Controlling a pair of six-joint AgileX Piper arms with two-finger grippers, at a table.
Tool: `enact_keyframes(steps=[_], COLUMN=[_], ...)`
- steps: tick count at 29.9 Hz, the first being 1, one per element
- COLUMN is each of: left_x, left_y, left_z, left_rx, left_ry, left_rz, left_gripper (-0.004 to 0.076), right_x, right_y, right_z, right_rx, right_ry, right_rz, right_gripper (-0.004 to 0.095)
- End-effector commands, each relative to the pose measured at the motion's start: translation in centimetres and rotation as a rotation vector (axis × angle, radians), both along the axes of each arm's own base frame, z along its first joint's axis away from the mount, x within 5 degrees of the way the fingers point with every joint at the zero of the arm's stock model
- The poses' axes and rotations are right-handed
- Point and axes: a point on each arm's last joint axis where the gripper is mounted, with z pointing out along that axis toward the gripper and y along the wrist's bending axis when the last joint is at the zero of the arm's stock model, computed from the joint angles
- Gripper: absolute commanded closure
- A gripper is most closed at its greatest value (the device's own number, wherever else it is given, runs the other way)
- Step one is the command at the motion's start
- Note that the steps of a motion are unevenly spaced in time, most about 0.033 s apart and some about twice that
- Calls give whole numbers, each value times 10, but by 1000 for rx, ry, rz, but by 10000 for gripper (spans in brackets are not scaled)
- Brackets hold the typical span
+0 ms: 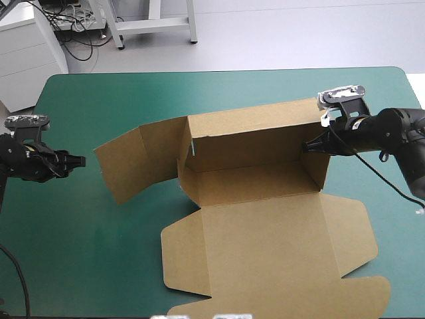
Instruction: Fold the box
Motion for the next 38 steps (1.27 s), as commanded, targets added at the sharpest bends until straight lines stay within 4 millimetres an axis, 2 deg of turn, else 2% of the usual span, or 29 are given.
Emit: enact_keyframes(steps=[1,4,6,17,21,29,33,38], left_x=[-2,-2,-2,-2,-1,-1,-1,-1], left_y=[-1,-2,-2,-2,-2,-2,-2,-3], left_z=[17,17,17,17,17,17,17,17], left_rx=[-2,-4,-2,-9,-6,3,-1,-5], left_ry=[-97,-98,-100,-102,-104,-112,-113,-112], left_rz=[6,3,1,0,-6,-16,-16,-16], left_gripper=[359,358,359,391,392,392,392,393], right_x=[-1,9,21,82,104,143,158,172], right_y=[-2,0,2,9,13,21,23,24], right_z=[6,-1,-4,10,-2,-23,-26,-27], right_rx=[-33,-54,-52,-22,-17,9,4,23], right_ry=[70,198,205,78,149,163,123,26], right_rz=[12,32,23,-9,-9,-5,10,-5], right_gripper=[926,926,926,925,925,905,711,298])
